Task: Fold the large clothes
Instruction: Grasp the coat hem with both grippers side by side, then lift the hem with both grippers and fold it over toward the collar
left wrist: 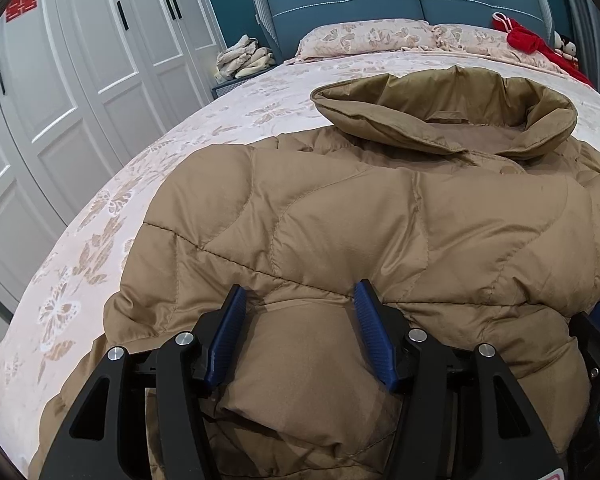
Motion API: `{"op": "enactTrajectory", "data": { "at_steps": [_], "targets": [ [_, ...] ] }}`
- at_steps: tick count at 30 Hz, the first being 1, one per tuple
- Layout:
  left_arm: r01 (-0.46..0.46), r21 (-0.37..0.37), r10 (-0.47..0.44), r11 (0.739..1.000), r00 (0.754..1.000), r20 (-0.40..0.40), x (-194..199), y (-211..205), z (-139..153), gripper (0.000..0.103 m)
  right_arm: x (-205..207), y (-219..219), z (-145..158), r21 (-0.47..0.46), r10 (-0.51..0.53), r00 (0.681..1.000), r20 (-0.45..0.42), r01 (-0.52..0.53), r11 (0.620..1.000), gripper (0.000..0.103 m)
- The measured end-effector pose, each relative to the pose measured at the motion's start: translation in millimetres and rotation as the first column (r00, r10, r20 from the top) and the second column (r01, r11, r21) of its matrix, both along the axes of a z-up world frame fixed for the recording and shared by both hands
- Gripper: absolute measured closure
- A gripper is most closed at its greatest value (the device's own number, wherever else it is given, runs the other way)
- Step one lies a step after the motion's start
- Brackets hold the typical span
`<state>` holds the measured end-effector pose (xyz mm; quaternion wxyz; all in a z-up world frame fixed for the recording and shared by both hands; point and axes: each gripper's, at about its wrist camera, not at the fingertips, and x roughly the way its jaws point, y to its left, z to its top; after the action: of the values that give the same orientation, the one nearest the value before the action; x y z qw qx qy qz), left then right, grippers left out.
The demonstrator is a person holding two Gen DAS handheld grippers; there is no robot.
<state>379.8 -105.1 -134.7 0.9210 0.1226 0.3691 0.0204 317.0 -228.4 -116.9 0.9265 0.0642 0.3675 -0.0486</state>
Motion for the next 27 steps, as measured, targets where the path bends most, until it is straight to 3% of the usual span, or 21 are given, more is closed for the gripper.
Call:
{"op": "enactTrajectory", "data": {
  "at_steps": [4, 6, 9, 12, 14, 16, 19, 20, 22, 23, 24, 27],
  "targets": [
    [0.005, -0.028, -0.006, 1.0, 0.999, -0.033, 4.2, 4.8, 5.2, 0.047, 0.8, -6.5, 2.4, 0.056, 0.01, 1.0, -0.005, -0.01, 0.998, 0.085],
    [0.014, -0.078, -0.019, 0.997, 0.997, -0.071, 7.1, 12.6, 12.6, 0.045, 2.1, -12.6, 8.9, 0.108, 0.015, 0.999, -0.029, -0.012, 0.994, 0.081],
    [0.031, -0.193, -0.061, 0.981, 0.986, -0.155, 14.4, 32.2, 33.2, 0.044, -4.1, -20.7, 28.0, 0.165, 0.03, 0.998, -0.048, -0.021, 0.986, 0.058],
    [0.017, -0.288, -0.057, 0.958, 0.989, -0.133, 29.1, 49.4, 67.6, 0.041, -2.0, -39.5, 56.9, 0.216, 0.026, 1.0, 0.004, -0.026, 0.976, 0.052],
    [-0.004, -0.373, -0.05, 0.928, 0.989, -0.137, 53.0, 54.5, 89.4, 0.037, 11.2, -56.0, 68.0, 0.272, -0.009, 1.0, 0.009, 0.007, 0.962, 0.05],
    [-0.021, -0.442, -0.063, 0.897, 0.983, -0.173, 78.7, 50.0, 95.9, 0.029, 33.2, -80.2, 74.0, 0.38, -0.071, 0.997, 0.004, 0.064, 0.923, 0.047],
    [-0.066, -0.506, -0.081, 0.86, 0.961, -0.264, 115.8, 35.1, 89.5, 0.029, 71.9, -103.5, 68.5, 0.488, -0.142, 0.989, -0.044, 0.145, 0.86, 0.046],
    [-0.074, -0.5, -0.084, 0.863, 0.955, -0.286, 126.4, 25.9, 84.1, 0.029, 87.7, -106.9, 64.2, 0.504, -0.155, 0.986, -0.063, 0.165, 0.848, 0.048],
    [-0.073, -0.444, -0.064, 0.893, 0.956, -0.285, 136.2, 13.3, 77.4, 0.031, 105.3, -108.1, 57.3, 0.515, -0.147, 0.986, -0.084, 0.17, 0.841, 0.067],
    [-0.064, -0.398, -0.054, 0.915, 0.959, -0.279, 139.6, 5.7, 72.6, 0.039, 117.0, -105.8, 51.1, 0.506, -0.141, 0.985, -0.101, 0.173, 0.845, 0.074],
    [-0.047, -0.342, -0.054, 0.939, 0.959, -0.278, 143.5, -2.7, 64.2, 0.045, 123.0, -103.7, 45.1, 0.485, -0.133, 0.984, -0.119, 0.175, 0.857, 0.089],
    [-0.012, -0.264, -0.066, 0.964, 0.957, -0.283, 139.4, -14.2, 41.9, 0.053, 133.7, -92.4, 23.6, 0.364, -0.113, 0.979, -0.172, 0.17, 0.916, 0.096]
  ]
}}
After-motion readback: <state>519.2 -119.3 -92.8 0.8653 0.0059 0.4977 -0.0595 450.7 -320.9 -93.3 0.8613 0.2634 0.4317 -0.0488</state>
